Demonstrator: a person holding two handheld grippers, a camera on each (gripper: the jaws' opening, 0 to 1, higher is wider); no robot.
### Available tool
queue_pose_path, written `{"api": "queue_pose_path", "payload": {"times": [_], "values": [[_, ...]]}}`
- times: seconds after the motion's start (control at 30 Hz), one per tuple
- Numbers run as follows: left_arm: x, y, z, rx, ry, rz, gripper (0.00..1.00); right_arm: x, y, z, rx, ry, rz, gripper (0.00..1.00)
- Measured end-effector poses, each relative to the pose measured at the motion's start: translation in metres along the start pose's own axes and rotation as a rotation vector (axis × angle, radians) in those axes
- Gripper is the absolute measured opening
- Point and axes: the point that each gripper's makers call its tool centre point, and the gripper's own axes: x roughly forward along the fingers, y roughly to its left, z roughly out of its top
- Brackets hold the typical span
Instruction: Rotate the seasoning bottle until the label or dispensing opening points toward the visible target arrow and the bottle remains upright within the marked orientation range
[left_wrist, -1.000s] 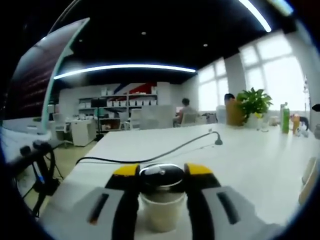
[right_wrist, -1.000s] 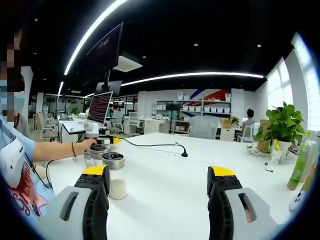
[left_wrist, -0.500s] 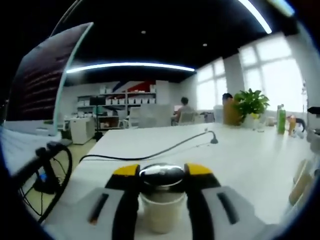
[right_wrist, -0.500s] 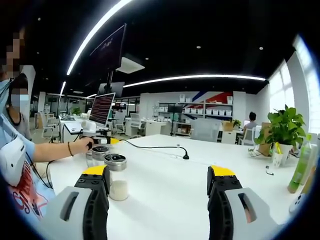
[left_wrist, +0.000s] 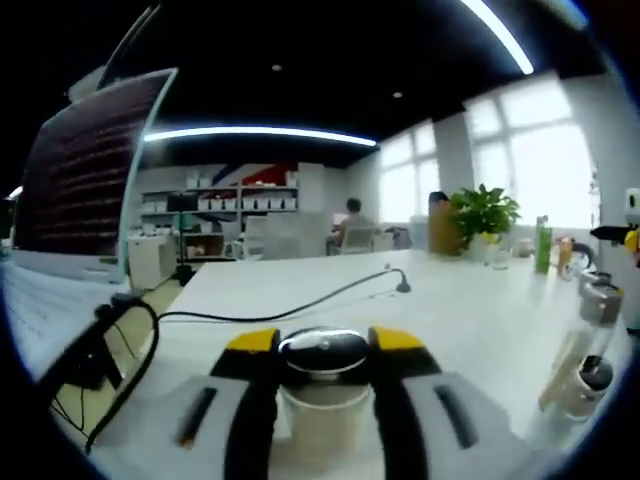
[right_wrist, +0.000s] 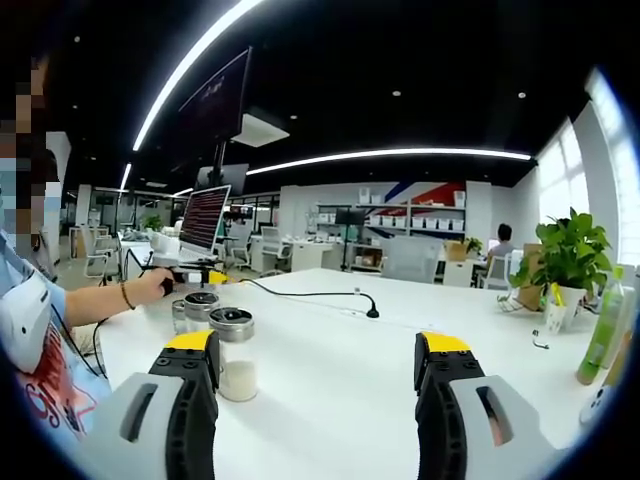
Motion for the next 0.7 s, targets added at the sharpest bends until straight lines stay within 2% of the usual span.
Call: {"api": "queue_pose_path", "payload": {"times": [0.23, 0.33, 0.53, 0.7], "values": [[-0.018, -0.014, 0.007, 0.002, -0.023, -0.035, 0.36, 0.001, -0.001, 0.0, 0.0, 0.001, -0.001, 0.82], [-0.028, -0.022, 0.01, 0.082, -0.031, -0.04, 0.36, 0.001, -0.001, 0.0, 0.0, 0.002, 0.0, 0.82], [-0.047, -0.033, 0.016, 0.043, -0.068, -0.075, 0.36, 0.001, 0.0, -0.001, 0.009, 0.004, 0.002, 0.82], [-0.061, -0.04, 0.012, 0.024, -0.062, -0.09, 0.36, 0.002, 0.002, -0.001, 0.008, 0.006, 0.007, 0.82]]}}
